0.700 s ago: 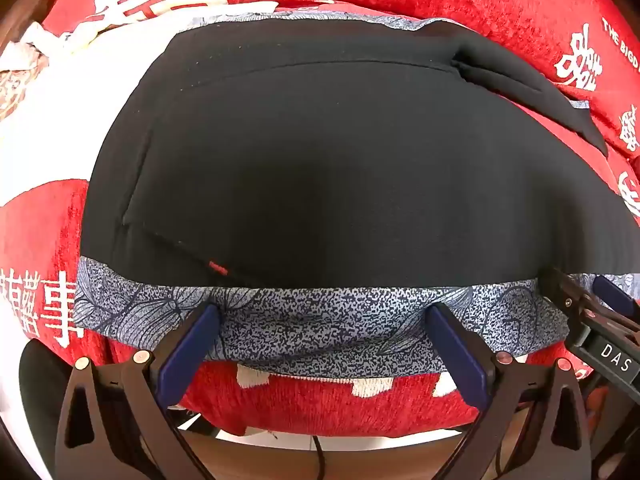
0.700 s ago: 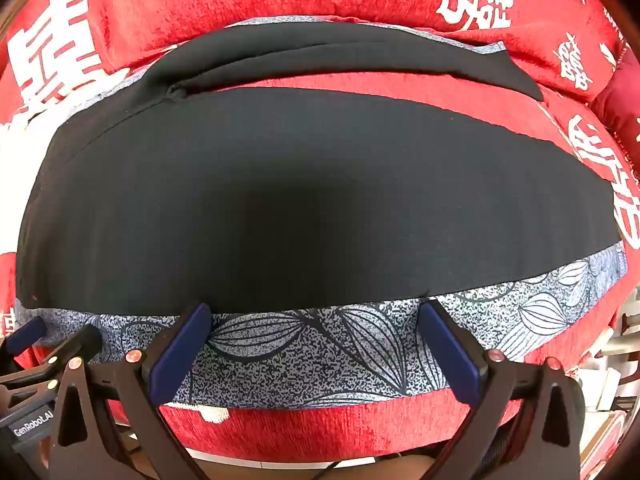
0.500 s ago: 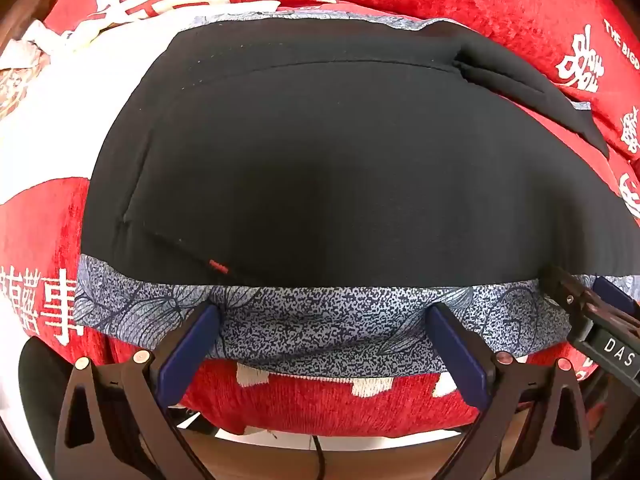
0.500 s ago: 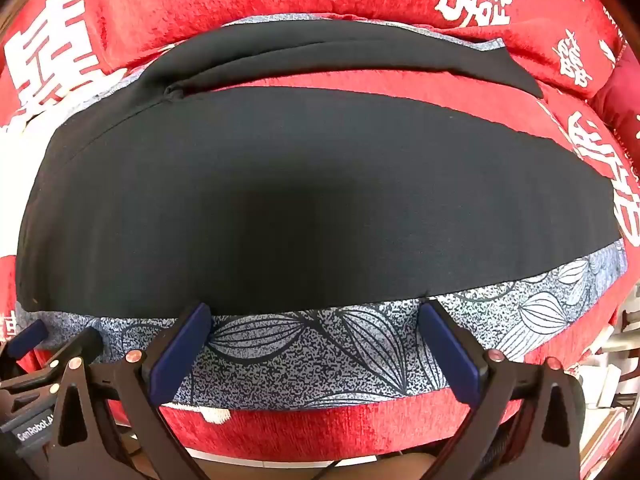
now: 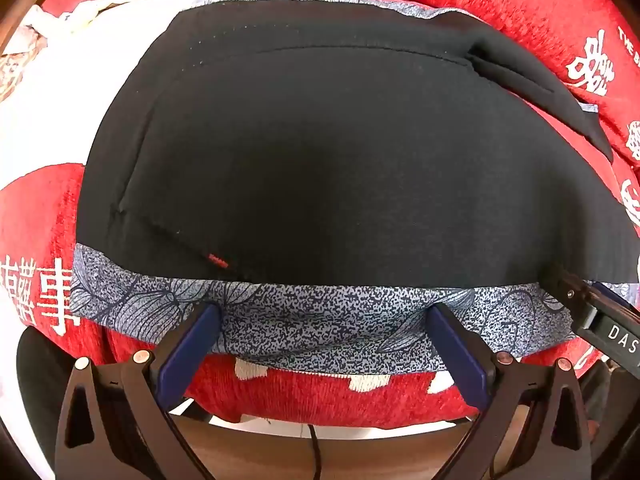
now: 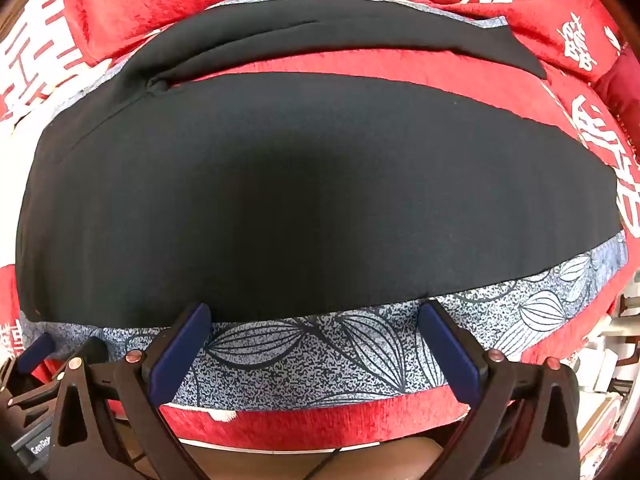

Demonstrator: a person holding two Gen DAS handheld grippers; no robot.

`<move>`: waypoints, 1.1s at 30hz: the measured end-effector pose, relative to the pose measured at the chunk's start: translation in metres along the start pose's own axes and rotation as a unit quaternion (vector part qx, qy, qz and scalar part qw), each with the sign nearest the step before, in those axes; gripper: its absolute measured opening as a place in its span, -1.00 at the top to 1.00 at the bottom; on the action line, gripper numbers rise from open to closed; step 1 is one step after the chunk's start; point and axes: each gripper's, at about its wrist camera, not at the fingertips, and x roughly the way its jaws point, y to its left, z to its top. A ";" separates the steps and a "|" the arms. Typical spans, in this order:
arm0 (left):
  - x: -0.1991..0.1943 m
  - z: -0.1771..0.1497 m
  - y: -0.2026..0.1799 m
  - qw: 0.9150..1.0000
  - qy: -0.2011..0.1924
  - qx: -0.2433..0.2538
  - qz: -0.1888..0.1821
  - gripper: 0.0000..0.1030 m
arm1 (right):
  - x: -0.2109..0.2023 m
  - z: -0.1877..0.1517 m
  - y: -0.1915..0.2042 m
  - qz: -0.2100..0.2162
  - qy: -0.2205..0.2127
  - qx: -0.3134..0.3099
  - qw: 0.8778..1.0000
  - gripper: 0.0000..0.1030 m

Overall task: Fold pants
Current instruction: 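Grasp the waistband of the black trousers with both grippers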

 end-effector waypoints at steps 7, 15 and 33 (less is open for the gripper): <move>0.004 0.006 -0.003 1.000 0.010 -0.001 0.003 -1.00 | 0.000 0.000 -0.002 0.002 0.003 0.005 1.000 -1.00; 0.008 0.002 0.003 1.000 0.013 -0.002 0.001 -1.00 | 0.002 -0.001 0.011 -0.002 0.013 0.000 1.000 -1.00; -0.003 0.002 0.001 1.000 0.010 0.013 0.001 -1.00 | -0.014 -0.055 0.041 -0.007 -0.036 -0.017 0.999 -1.00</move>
